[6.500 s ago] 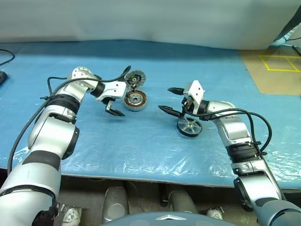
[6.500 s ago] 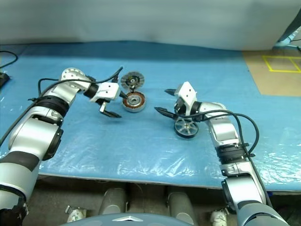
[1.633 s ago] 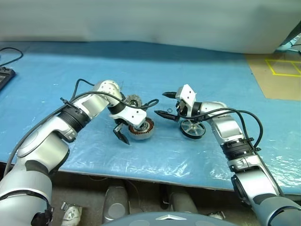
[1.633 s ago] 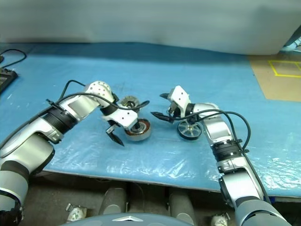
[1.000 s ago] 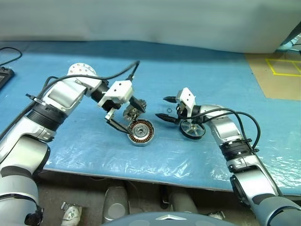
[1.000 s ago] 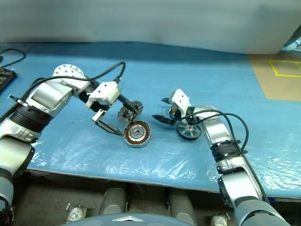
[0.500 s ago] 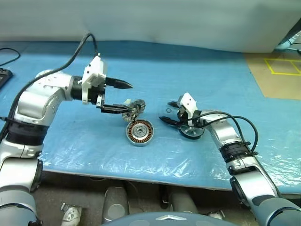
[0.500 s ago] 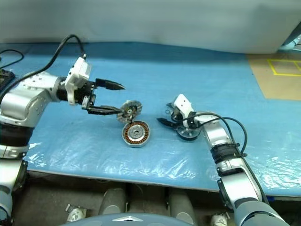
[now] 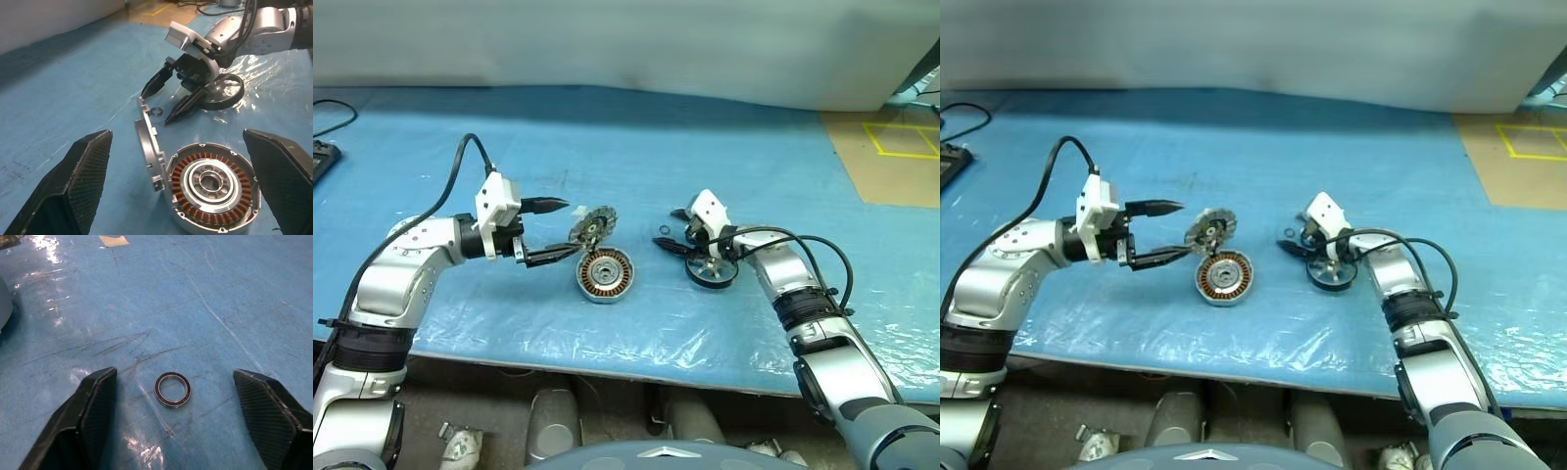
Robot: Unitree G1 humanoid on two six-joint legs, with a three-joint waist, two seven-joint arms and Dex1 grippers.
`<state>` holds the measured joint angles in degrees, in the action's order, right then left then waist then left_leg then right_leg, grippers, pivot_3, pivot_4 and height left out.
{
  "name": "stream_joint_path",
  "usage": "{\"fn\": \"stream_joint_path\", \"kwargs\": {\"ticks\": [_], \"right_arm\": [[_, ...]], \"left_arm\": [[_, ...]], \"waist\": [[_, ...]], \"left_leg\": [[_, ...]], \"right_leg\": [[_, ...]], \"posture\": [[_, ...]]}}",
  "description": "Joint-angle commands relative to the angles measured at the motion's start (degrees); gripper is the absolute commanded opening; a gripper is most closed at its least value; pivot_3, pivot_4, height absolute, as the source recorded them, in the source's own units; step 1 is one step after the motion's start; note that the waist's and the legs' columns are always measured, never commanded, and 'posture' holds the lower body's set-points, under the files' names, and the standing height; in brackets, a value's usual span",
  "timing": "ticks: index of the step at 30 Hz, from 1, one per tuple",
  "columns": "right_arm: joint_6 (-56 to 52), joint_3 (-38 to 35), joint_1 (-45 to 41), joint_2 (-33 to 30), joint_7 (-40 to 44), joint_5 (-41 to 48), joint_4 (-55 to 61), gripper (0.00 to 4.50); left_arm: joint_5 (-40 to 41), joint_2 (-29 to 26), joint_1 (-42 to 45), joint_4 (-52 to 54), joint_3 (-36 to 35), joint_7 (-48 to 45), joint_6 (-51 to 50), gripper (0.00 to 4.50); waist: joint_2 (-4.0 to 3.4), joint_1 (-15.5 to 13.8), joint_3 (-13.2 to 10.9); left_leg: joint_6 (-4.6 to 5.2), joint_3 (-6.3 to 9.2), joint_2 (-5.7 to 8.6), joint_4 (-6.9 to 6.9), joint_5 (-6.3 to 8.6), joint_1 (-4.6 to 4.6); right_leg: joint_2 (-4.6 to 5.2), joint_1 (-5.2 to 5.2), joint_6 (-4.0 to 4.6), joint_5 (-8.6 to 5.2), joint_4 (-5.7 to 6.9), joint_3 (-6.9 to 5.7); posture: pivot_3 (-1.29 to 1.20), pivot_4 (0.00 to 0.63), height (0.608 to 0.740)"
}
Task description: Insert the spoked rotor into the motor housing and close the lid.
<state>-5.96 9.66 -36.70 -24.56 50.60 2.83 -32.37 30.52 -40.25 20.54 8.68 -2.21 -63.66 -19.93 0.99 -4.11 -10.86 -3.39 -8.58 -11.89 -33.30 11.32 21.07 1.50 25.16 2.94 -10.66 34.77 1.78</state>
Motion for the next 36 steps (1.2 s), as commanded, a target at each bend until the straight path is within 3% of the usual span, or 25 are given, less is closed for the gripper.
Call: {"fn": "stream_joint_path", "kwargs": {"ticks": [1,7,20,23,26,36], "right_arm": [[-0.7,0.0,0.5,-1.1,0.5,-1.0,0.0,2.86],[-1.6,0.9,0.6,-1.0,0.0,-2.5,-0.7,0.77],[-3.4,0.0,0.2,0.7,1.7,-1.0,0.0,0.77],[-4.3,0.0,0.6,0.7,3.8,0.0,1.7,1.38],[-4.4,-0.5,0.7,1.3,2.2,-0.3,2.3,2.33],[-4.1,-1.3,-0.7,2.1,-0.5,-0.7,0.2,2.33]], "left_arm": [[2.3,-0.3,-2.1,4.8,-1.5,-0.1,-1.1,4.5],[0.1,0.6,-4.1,6.1,0.2,0.3,1.3,4.5],[-3.6,1.3,-4.5,3.1,1.5,0.8,4.1,4.5],[-3.7,1.0,-5.2,2.7,1.0,0.7,4.3,4.5],[-3.5,0.7,-5.8,2.7,0.6,0.5,4.3,4.5],[-3.5,0.6,-7.1,2.9,0.2,-0.1,4.9,4.5]], "waist": [[0.0,0.0,0.0],[0.0,0.1,0.0],[-0.01,0.2,0.1],[-0.04,0.2,0.1],[-0.05,0.2,0.1],[-0.13,0.2,0.1]], "left_leg": [[0.01,0.0,0.01,0.0,0.0,-0.02],[0.02,-0.01,-0.02,0.01,-0.01,-0.06],[0.06,-0.01,-0.02,0.01,-0.03,-0.11],[0.06,-0.01,-0.02,0.01,-0.03,-0.11],[0.06,-0.01,-0.03,0.01,-0.03,-0.1],[0.06,-0.02,-0.02,0.01,-0.03,-0.14]], "right_leg": [[0.0,-0.02,0.0,0.0,0.0,0.01],[-0.01,-0.03,0.0,-0.01,0.01,-0.01],[0.0,-0.07,0.0,-0.01,0.01,0.0],[0.0,-0.07,0.0,-0.01,0.01,-0.01],[-0.01,-0.06,0.0,-0.01,0.01,-0.01],[0.0,-0.07,0.0,-0.01,0.02,0.0]], "posture": [[0.0,0.15,0.74],[0.0,0.15,0.74],[0.0,0.15,0.74],[0.0,0.15,0.74],[0.0,0.15,0.74],[0.0,0.15,0.74]]}}
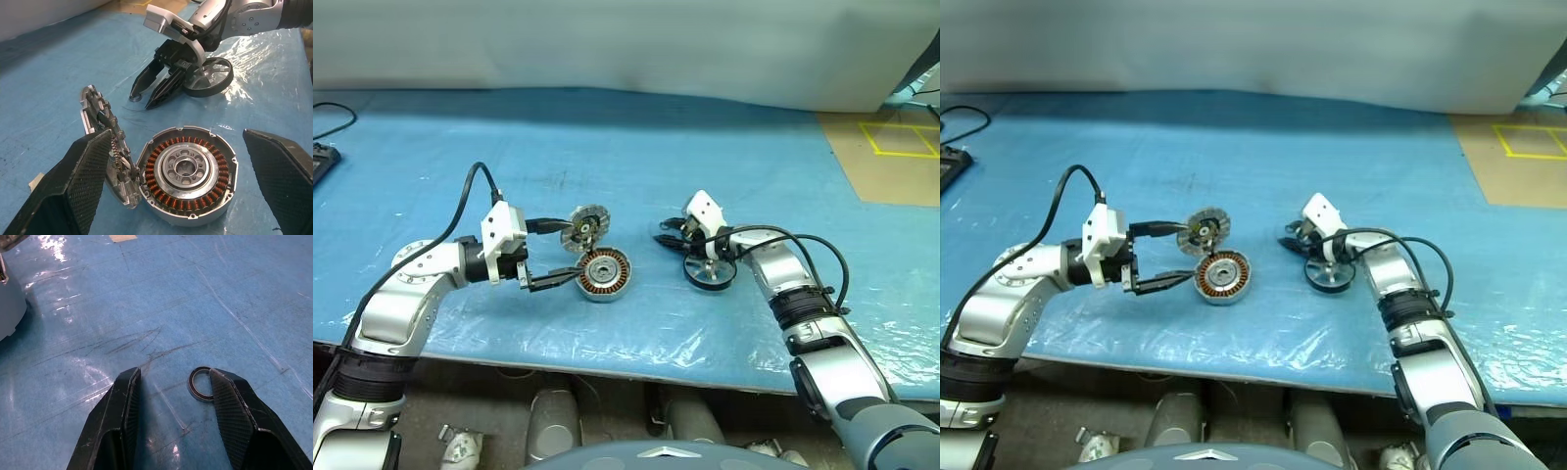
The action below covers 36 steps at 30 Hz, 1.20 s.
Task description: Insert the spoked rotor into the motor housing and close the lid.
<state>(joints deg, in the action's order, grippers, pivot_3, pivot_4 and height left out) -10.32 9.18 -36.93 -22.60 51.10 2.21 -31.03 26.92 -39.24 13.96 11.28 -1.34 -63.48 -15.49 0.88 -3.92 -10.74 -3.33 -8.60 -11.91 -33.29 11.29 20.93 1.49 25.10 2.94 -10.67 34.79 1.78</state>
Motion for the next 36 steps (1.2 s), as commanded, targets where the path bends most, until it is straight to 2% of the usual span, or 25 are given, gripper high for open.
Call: {"fn": "stream_joint_path", "kwargs": {"ticks": [1,9,20,36], "right_arm": [[0.2,-1.2,-0.8,0.3,-1.4,0.2,-1.4,2.33],[0.8,-1.6,-2.5,0.6,-2.0,0.3,-3.9,2.33],[-2.7,-5.6,-5.0,2.5,-1.0,5.2,-2.8,2.33],[-0.5,-3.3,-4.2,1.3,-2.5,0.3,-7.2,2.33]], "left_arm": [[0.2,-0.4,-0.6,0.3,-0.6,-0.3,0.4,4.5],[-0.1,-0.5,-1.0,0.4,-0.4,-0.4,0.8,4.5],[-0.1,-0.6,-2.4,0.9,-0.7,-0.2,0.5,4.5],[-0.5,-0.4,-3.0,-0.3,-0.7,-0.6,2.2,4.5]], "waist": [[-0.02,0.0,0.0],[-0.05,0.0,0.0],[-0.09,0.0,0.0],[-0.11,0.0,0.0]], "left_leg": [[0.0,0.0,0.0,0.0,0.0,0.0],[0.0,-0.01,0.01,0.0,0.0,0.03],[0.0,-0.02,0.0,0.01,0.0,0.07],[0.0,-0.02,0.0,0.02,0.0,0.1]], "right_leg": [[0.0,0.0,0.0,0.0,0.0,0.0],[0.0,0.01,0.0,0.0,-0.01,0.0],[0.0,0.06,0.0,0.0,-0.01,0.0],[0.0,0.08,0.0,0.0,-0.02,0.0]], "posture": [[0.0,0.15,0.74],[0.0,0.15,0.74],[0.0,0.15,0.74],[0.0,0.15,0.74]]}}
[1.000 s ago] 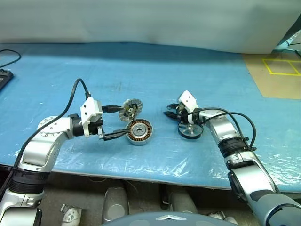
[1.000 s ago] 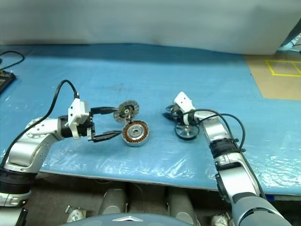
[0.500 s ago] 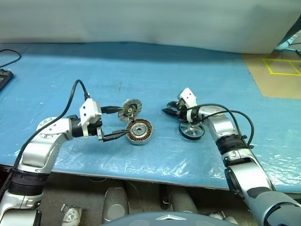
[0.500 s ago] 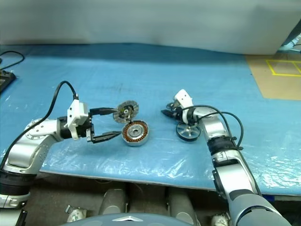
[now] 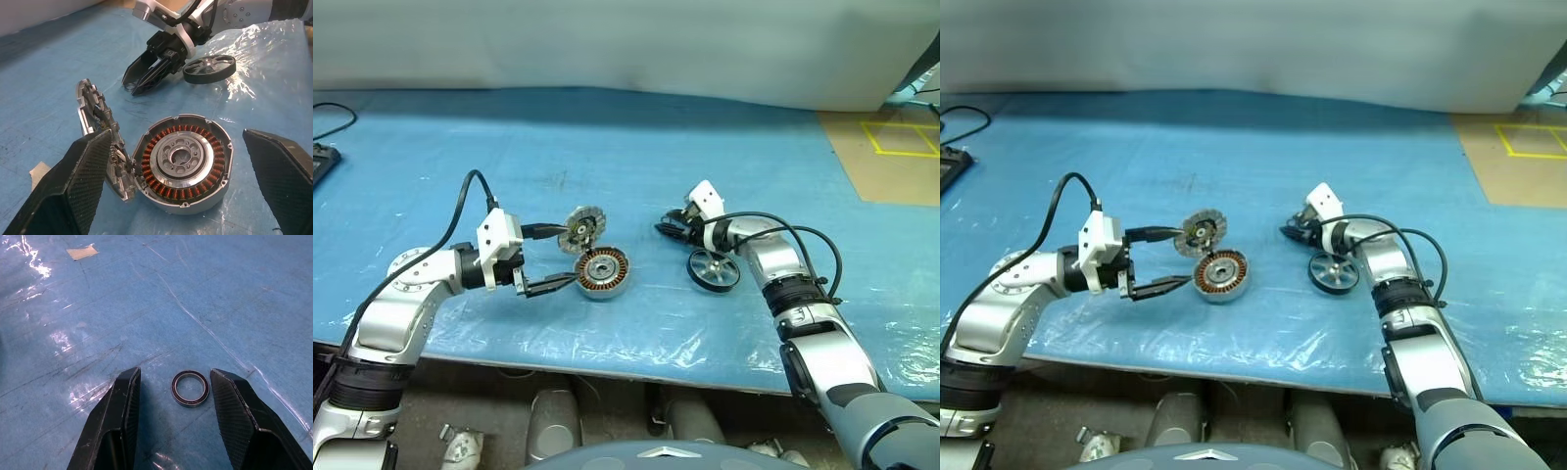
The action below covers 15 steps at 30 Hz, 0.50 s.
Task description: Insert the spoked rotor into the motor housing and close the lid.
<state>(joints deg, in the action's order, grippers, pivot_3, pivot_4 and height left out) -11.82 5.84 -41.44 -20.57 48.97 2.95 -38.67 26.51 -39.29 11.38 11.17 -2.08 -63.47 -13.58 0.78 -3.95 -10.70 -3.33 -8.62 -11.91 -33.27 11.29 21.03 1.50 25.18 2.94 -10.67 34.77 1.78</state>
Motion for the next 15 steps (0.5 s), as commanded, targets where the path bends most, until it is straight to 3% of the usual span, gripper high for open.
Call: {"fn": "stream_joint_path", "kwargs": {"ticks": [1,5,8,12,15], "right_arm": [[0.8,-0.1,0.3,-0.7,-0.4,-0.4,0.4,2.33],[0.5,-0.1,0.5,-0.6,-0.2,-0.5,-0.1,2.33],[0.2,-0.1,0.9,-0.5,0.0,-0.4,0.0,1.72],[0.2,0.0,1.1,-0.3,-0.1,-0.4,0.2,0.55],[0.5,-0.2,1.3,-0.3,0.0,-0.2,0.7,0.55]], "left_arm": [[0.1,-0.4,-0.4,0.1,0.0,-0.6,0.1,4.5],[1.2,-0.5,0.0,1.4,-0.5,-0.8,-0.2,4.5],[2.5,-0.7,0.7,2.8,-1.0,-0.8,-0.9,4.5],[4.6,-1.6,2.1,5.2,-2.0,-0.6,-2.8,4.5],[7.0,-3.0,1.6,7.6,-2.5,-1.5,-5.0,4.5]], "waist": [[0.0,0.0,0.0],[-0.01,0.0,0.0],[-0.01,0.0,0.0],[-0.01,0.0,0.0],[-0.01,0.0,0.0]], "left_leg": [[0.0,0.0,0.0,0.0,0.0,0.0],[0.0,0.0,0.0,0.0,0.0,-0.01],[0.0,0.0,0.0,0.0,0.0,-0.01],[0.0,-0.01,-0.01,0.0,0.0,-0.01],[0.0,-0.01,-0.01,0.0,0.0,-0.01]], "right_leg": [[0.0,0.0,0.0,0.0,0.0,0.0],[0.0,0.0,0.0,0.0,0.01,0.0],[0.0,0.0,0.0,0.0,0.0,0.0],[0.0,0.0,0.0,0.0,0.0,0.0],[-0.01,0.0,0.0,0.0,0.0,0.01]], "posture": [[0.0,0.15,0.74],[0.0,0.15,0.74],[0.0,0.15,0.74],[0.0,0.15,0.74],[0.0,0.15,0.74]]}}
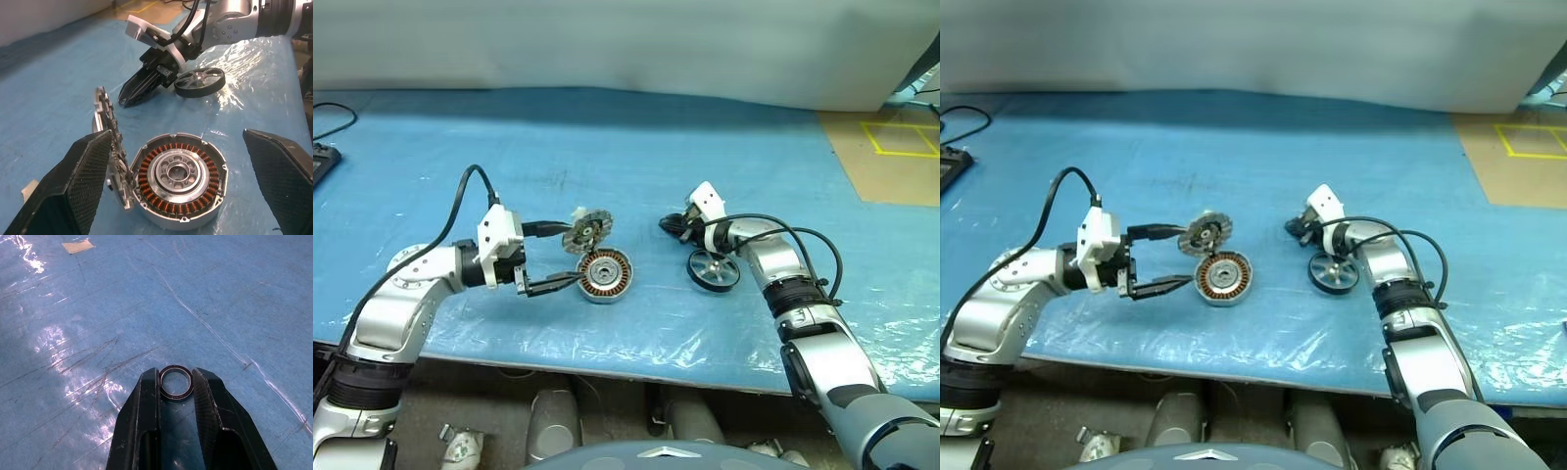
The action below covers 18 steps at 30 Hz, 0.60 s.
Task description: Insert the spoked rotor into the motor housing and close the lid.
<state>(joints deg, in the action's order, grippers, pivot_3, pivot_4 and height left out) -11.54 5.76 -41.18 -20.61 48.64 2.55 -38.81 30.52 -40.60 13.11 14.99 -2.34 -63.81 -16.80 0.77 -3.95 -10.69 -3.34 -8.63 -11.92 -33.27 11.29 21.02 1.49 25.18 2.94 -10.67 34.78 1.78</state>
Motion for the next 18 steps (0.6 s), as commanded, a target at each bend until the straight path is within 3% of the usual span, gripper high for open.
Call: {"fn": "stream_joint_path", "kwargs": {"ticks": [1,8,18], "right_arm": [[0.4,-0.3,1.1,-0.2,0.6,0.6,1.4,0.55],[1.7,-0.7,4.5,-0.8,7.5,5.2,12.7,0.55],[-2.9,1.6,7.0,-2.7,16.1,10.9,29.9,0.55]], "left_arm": [[3.5,-2.3,-0.9,4.5,-2.4,-1.7,-2.3,4.5],[7.8,-4.1,-5.3,8.1,-5.3,-3.0,-4.3,4.5],[5.3,-6.5,-11.6,9.3,-6.6,-5.0,-1.3,4.5]], "waist": [[0.0,0.0,0.0],[-0.02,0.0,0.0],[-0.02,0.1,0.0]], "left_leg": [[0.0,-0.01,0.0,0.0,0.0,0.01],[0.0,-0.02,-0.03,0.06,0.0,0.11],[0.15,-0.03,-0.07,0.08,0.09,0.06]], "right_leg": [[0.0,0.0,0.0,0.0,0.0,0.0],[-0.02,0.11,0.0,-0.06,-0.01,-0.01],[-0.04,0.11,-0.01,-0.08,-0.02,0.0]], "posture": [[0.0,0.15,0.74],[0.0,0.15,0.74],[0.0,0.15,0.74]]}}
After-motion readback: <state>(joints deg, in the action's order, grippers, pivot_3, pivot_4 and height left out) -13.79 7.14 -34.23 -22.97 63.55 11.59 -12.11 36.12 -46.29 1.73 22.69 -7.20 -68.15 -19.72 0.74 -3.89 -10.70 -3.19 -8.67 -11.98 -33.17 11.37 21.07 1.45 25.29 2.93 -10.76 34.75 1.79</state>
